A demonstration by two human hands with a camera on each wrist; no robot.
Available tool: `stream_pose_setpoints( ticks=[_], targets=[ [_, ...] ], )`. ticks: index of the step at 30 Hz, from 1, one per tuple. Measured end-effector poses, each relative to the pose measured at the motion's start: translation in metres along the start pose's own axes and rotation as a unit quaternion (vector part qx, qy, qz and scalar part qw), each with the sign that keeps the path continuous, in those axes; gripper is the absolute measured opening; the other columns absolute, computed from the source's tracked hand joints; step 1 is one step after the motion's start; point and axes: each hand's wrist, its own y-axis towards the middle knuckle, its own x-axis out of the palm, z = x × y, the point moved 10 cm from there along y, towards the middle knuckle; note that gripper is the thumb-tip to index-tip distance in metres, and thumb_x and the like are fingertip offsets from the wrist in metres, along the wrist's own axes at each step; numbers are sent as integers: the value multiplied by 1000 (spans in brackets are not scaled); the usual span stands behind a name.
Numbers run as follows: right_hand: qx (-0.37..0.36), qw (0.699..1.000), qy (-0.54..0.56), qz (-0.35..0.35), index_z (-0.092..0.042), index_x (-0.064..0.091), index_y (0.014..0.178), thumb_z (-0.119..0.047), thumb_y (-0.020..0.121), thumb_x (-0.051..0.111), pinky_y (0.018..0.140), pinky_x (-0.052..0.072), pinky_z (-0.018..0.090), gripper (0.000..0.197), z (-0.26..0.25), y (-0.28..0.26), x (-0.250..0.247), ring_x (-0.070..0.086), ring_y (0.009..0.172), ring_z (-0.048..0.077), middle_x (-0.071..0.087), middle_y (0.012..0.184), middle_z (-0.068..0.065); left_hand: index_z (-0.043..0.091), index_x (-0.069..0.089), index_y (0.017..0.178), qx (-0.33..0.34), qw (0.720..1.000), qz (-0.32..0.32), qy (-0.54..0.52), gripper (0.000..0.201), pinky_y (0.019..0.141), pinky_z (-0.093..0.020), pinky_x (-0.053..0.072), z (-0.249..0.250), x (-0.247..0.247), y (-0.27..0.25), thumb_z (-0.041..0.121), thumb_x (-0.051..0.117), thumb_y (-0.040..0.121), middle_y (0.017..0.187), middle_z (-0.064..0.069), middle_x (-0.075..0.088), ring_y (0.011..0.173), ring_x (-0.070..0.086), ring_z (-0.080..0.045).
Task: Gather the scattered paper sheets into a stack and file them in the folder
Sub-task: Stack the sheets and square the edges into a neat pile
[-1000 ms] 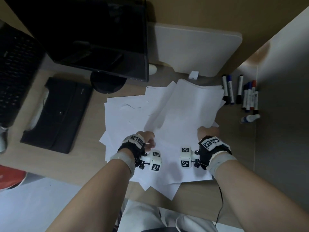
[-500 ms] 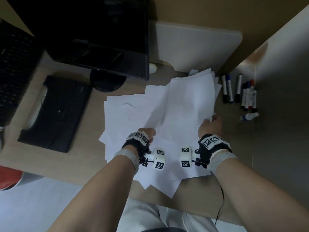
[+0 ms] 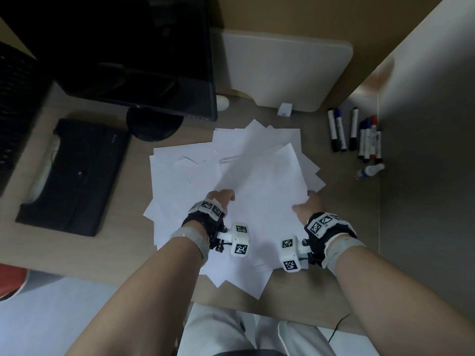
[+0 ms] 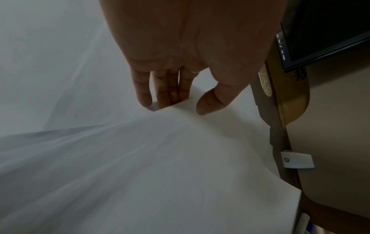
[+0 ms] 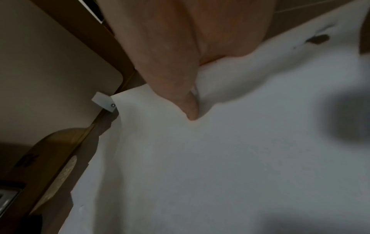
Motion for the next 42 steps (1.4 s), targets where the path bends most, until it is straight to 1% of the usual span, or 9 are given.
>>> stream_pose_setpoints(
  ticks=[4,9,14,20,23,28,32,38,42],
  targets=[
    [60,995,-83,12,-7,45,126,-36,66,79,83,51,38,75,6,-3,8,59,106,34,56,121,12,14,59,73,-12,1000,-10,-9,6,88,-52,55,1,-1,-15,13,58,80,100,-14,60,94,60,-30],
    [90,991,-90,-28,-4,57,93,-40,70,68,71,56,36,45,8,-10,5,62,69,24,61,76,7,14,54,74,0,1000,-5,-3,9,86,-46,55,6,9,-22,10,58,81,88,-10,54,86,56,-29],
    [105,990,-48,-76,4,52,129,-40,79,72,88,51,37,69,24,-13,8,63,97,32,61,103,13,15,52,87,21,998,-19,62,8,59,-31,42,14,21,-23,19,58,84,74,0,42,62,40,-17],
    [106,992,-20,-68,3,62,109,-25,78,79,75,50,34,45,28,-18,-1,60,84,27,65,99,13,4,58,89,3,989,-19,145,37,88,-35,44,14,18,-8,30,67,64,77,-15,57,84,59,-32],
    [126,989,-42,-65,1,62,101,-29,78,78,70,48,31,41,29,-23,-4,57,76,24,65,91,11,10,61,119,15,967,24,255,68,99,-44,43,31,12,1,43,66,59,124,-17,58,118,54,-37],
    [147,986,-57,-51,-5,61,118,-31,87,69,74,43,27,42,34,-28,-11,56,86,24,64,119,8,16,38,141,95,920,194,326,58,105,-47,31,84,-32,1,23,53,85,143,-10,34,131,32,-29],
    [173,984,17,-42,-8,52,133,-36,86,69,86,40,27,57,38,-33,1,56,116,28,56,133,5,21,34,143,103,917,147,358,65,110,-50,30,96,-33,30,29,60,84,145,-10,30,134,30,-32],
    [191,981,16,21,-12,59,100,-24,91,59,73,39,27,15,34,-40,5,50,83,23,66,117,8,11,43,133,106,887,120,433,54,106,-45,33,104,-39,45,36,57,87,138,-15,37,128,36,-35],
    [204,978,46,29,-7,58,120,-17,95,54,80,40,27,28,31,-51,3,57,104,29,62,126,9,8,46,131,148,884,91,434,42,106,-43,36,109,-37,48,30,50,96,139,-13,46,129,42,-35]
  ],
)
